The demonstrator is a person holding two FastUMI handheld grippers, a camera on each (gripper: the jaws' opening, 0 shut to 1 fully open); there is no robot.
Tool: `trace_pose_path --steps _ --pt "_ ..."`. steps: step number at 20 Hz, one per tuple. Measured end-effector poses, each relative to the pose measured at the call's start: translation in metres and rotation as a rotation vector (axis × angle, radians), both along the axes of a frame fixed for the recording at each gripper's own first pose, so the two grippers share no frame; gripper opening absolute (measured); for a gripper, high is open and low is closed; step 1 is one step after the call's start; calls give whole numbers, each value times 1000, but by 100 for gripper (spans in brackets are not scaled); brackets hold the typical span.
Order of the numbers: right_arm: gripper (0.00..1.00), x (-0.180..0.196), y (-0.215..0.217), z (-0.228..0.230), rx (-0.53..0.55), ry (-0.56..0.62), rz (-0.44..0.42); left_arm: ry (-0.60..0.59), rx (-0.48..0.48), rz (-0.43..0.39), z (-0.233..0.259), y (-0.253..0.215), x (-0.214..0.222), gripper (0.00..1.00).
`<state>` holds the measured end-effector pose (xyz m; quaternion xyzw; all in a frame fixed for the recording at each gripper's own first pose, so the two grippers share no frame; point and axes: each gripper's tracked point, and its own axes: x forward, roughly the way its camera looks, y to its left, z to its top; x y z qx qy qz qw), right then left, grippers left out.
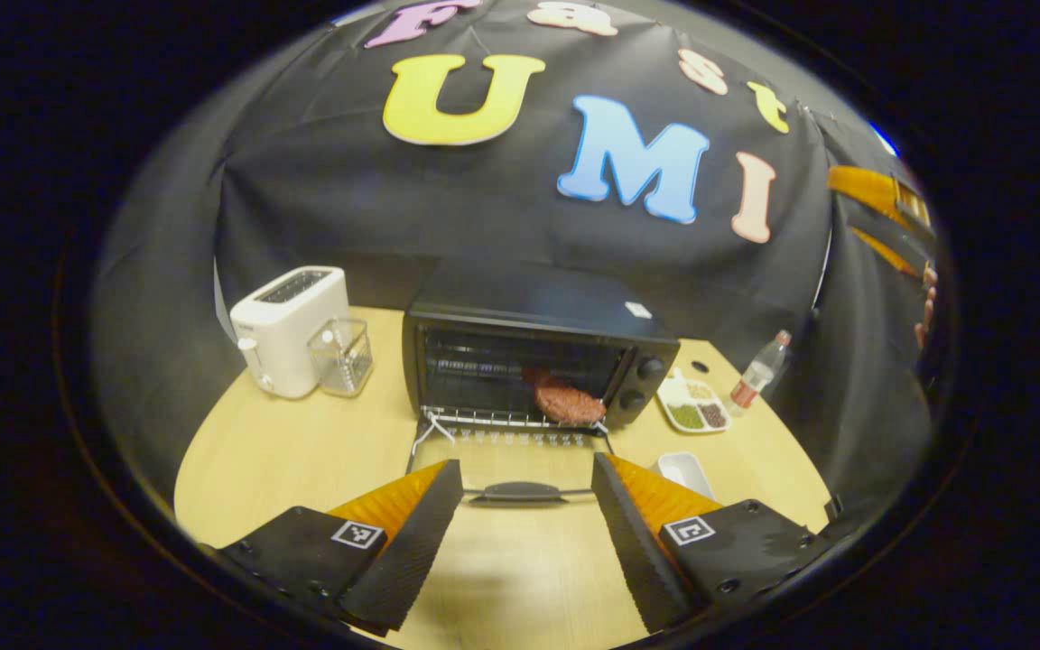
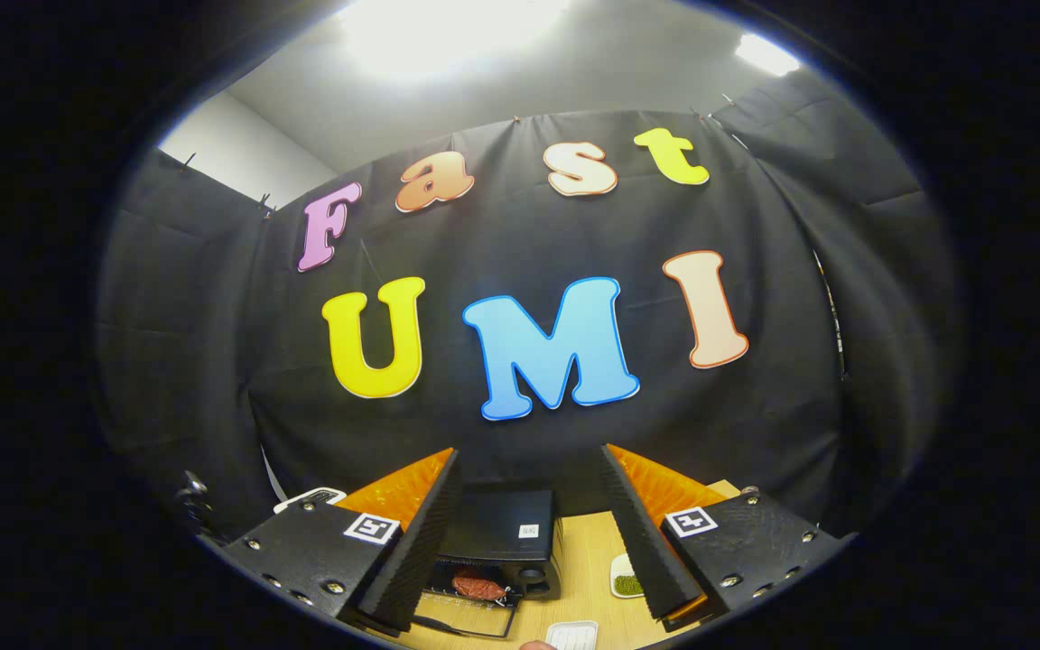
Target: Open the electric oven with the left hand, put the food in, and close the electric oven.
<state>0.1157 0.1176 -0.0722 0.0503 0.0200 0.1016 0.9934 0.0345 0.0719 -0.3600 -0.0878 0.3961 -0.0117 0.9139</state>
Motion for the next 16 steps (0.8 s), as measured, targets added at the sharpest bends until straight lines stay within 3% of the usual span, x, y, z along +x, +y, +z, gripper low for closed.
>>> trace_pose_path --steps 4,5,8,12,15,16 --pt "92 -5 -30 9 -29 -4 -32 164 -2 -29 -60 -17 -8 97" --pt "82 -6 -37 11 -35 -7 -40 211 -4 -37 -74 -22 -12 97" --pt "83 -13 -57 20 -59 -24 -55 313 -4 -56 -111 -32 -15 98" --pt "83 -12 -85 26 -67 -29 -85 379 57 -79 -140 -31 -11 98" --pt "83 -14 -107 31 -53 -27 -118 422 41 -74 -153 -36 -9 100" --pt "92 -14 -113 33 -48 -28 -127 433 40 -79 -157 -37 -7 98"
